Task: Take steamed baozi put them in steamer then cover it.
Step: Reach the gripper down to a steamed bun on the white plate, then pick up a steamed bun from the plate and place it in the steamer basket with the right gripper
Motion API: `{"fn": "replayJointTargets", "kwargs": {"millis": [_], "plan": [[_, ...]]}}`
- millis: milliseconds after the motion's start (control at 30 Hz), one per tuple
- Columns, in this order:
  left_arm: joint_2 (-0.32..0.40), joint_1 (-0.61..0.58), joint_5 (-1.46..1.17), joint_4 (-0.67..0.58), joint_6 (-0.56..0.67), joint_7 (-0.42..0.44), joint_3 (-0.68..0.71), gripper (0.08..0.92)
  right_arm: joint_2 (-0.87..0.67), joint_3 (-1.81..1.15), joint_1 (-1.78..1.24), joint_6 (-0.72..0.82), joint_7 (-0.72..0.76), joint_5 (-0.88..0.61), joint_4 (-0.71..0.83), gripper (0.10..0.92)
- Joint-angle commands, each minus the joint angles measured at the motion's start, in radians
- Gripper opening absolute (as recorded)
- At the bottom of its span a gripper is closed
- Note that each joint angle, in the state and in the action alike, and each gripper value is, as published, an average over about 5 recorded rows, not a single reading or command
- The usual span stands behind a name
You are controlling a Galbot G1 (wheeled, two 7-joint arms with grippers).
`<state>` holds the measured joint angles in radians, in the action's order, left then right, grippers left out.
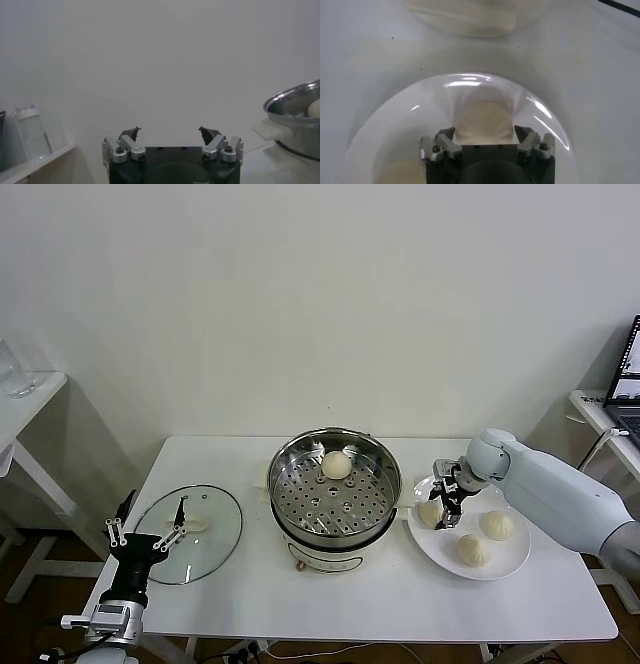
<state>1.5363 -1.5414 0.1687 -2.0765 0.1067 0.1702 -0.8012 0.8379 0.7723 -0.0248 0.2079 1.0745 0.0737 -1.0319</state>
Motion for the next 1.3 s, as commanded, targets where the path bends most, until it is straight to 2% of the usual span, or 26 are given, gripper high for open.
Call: {"fn": "replayJointTargets", "kwargs": {"millis": [33,200,333,600,733,867,1033,1300], "plan": [[0.0,0.002,0.0,0.0,-0.001,-0.001,0.003,0.823,0.005,-0.008,-0.004,-0.003,-0.001,0.01,0.009,0.681],[-0.002,0.003,0.0,-0.001,-0.003,-0.003,0.006,0.823,-0.031,0.001,0.015,0.006,0.013,-0.03,-0.024,0.67],[-0.003,0.004,0.001,-0.005,-0.003,-0.006,0.014,0.823,-0.128,0.078,0.1,0.043,0.031,-0.147,-0.116,0.671],[-0.005,0.004,0.018,-0.011,-0.003,-0.015,0.04,0.823,-0.345,0.374,0.496,0.146,0.096,-0.395,-0.421,0.679],[-0.009,0.005,0.019,-0.014,-0.003,-0.016,0.04,0.823,-0.379,0.552,0.747,0.203,0.143,-0.478,-0.553,0.679],[-0.01,0.006,0.016,-0.019,-0.002,-0.015,0.034,0.823,-0.342,0.646,0.893,0.253,0.122,-0.573,-0.638,0.679],[-0.013,0.002,0.005,-0.035,-0.003,-0.013,0.023,0.823,-0.218,0.667,0.979,0.341,0.083,-0.693,-0.699,0.679],[-0.013,0.005,-0.016,-0.045,-0.006,-0.012,-0.005,0.823,0.086,0.627,0.918,0.437,0.012,-0.747,-0.615,0.679]]}}
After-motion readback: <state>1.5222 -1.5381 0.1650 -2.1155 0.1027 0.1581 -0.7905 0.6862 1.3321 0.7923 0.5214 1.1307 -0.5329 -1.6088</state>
